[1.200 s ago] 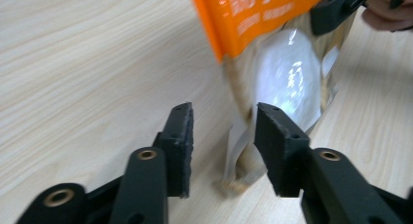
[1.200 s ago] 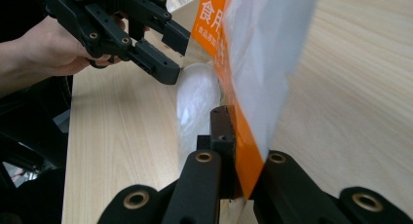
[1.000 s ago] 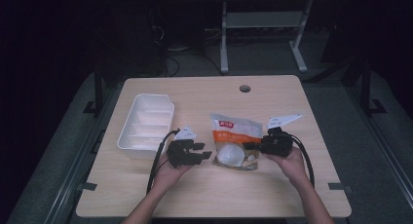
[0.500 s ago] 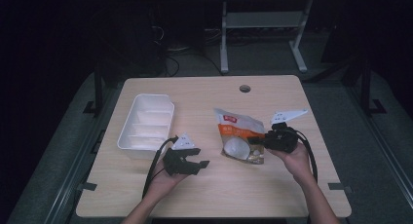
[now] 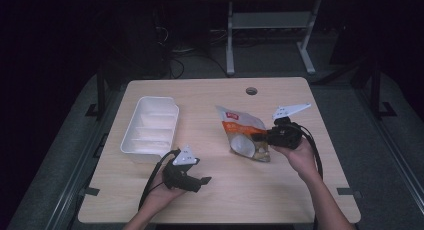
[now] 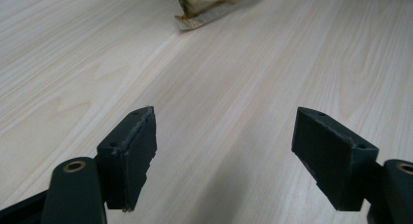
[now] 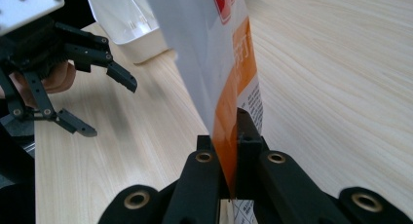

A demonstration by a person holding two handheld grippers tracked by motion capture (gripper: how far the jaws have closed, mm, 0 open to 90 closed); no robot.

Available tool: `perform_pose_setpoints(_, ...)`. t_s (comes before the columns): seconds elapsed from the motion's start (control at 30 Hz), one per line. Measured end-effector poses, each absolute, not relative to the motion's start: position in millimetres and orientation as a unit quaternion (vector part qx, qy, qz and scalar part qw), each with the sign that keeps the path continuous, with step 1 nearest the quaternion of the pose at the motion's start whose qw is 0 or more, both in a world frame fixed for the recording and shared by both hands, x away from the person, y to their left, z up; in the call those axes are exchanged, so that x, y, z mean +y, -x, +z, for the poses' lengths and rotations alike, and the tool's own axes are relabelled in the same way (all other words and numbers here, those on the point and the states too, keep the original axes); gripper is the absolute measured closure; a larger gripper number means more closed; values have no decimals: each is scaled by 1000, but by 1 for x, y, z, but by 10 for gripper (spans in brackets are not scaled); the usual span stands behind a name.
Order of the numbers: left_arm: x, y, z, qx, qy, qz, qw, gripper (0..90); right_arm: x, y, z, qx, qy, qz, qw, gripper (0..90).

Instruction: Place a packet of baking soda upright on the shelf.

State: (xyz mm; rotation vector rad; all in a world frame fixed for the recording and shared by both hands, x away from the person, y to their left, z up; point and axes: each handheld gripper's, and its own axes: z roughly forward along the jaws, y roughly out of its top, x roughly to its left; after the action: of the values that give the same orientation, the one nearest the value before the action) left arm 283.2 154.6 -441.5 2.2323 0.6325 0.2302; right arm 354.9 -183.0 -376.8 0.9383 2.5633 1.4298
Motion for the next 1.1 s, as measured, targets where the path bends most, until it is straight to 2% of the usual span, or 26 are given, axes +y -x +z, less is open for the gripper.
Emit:
perform_pose_setpoints(0.57,164,-277,-435,239,-874,99,412,231,-168,-372,-343,834,-289,469,33,896)
perform_pose_setpoints(1.1,170,-277,-441,242,-872,93,415,226,-130,-393,-316,841,-260,474,35,895)
